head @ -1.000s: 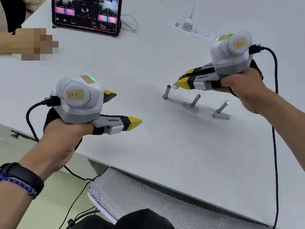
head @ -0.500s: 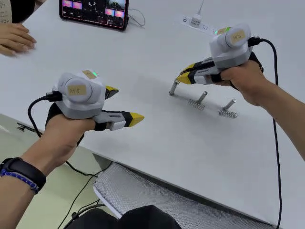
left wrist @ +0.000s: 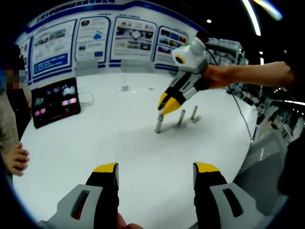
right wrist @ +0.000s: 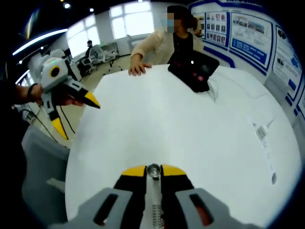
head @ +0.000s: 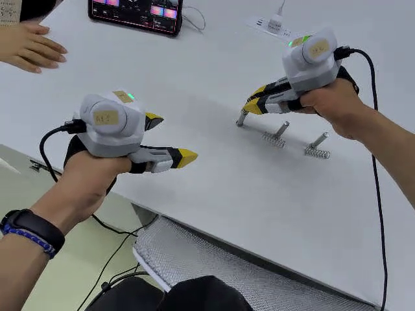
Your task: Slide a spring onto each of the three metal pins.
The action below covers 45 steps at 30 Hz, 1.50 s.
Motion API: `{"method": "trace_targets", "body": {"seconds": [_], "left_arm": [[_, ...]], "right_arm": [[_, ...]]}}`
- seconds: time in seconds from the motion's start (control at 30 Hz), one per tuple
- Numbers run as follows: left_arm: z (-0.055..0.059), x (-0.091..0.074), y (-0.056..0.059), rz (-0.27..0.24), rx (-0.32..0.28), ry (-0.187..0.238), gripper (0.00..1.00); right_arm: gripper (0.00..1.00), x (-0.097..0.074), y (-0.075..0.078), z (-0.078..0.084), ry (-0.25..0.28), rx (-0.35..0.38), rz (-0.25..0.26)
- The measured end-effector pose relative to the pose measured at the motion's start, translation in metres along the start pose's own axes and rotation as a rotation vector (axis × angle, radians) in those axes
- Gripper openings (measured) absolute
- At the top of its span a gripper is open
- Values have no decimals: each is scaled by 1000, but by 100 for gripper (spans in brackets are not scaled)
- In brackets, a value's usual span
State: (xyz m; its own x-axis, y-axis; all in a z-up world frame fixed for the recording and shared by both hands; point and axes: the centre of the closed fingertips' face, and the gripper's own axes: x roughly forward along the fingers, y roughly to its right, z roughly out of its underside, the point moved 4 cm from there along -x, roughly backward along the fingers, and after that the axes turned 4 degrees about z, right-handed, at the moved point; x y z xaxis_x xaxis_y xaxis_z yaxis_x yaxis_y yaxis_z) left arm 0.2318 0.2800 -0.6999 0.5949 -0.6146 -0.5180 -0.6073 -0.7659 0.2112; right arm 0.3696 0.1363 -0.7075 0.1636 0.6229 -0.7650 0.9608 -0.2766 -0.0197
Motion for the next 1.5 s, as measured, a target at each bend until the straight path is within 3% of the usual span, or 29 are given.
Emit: {"method": "trace_targets", "body": {"seconds": [0.87, 1.27, 1.5], "left_arm": [[2, -5, -1, -15, -4, -6, 64], [0, -5, 0, -13, 1, -5, 64], [-3, -5, -1, -13, 7, -5, 64]], "right_arm": [[13, 20, -9, 15, -71, -61, -23], [13, 29, -6, 23, -94, -75, -32], [19, 27, -11, 24, -104, -85, -35]]}}
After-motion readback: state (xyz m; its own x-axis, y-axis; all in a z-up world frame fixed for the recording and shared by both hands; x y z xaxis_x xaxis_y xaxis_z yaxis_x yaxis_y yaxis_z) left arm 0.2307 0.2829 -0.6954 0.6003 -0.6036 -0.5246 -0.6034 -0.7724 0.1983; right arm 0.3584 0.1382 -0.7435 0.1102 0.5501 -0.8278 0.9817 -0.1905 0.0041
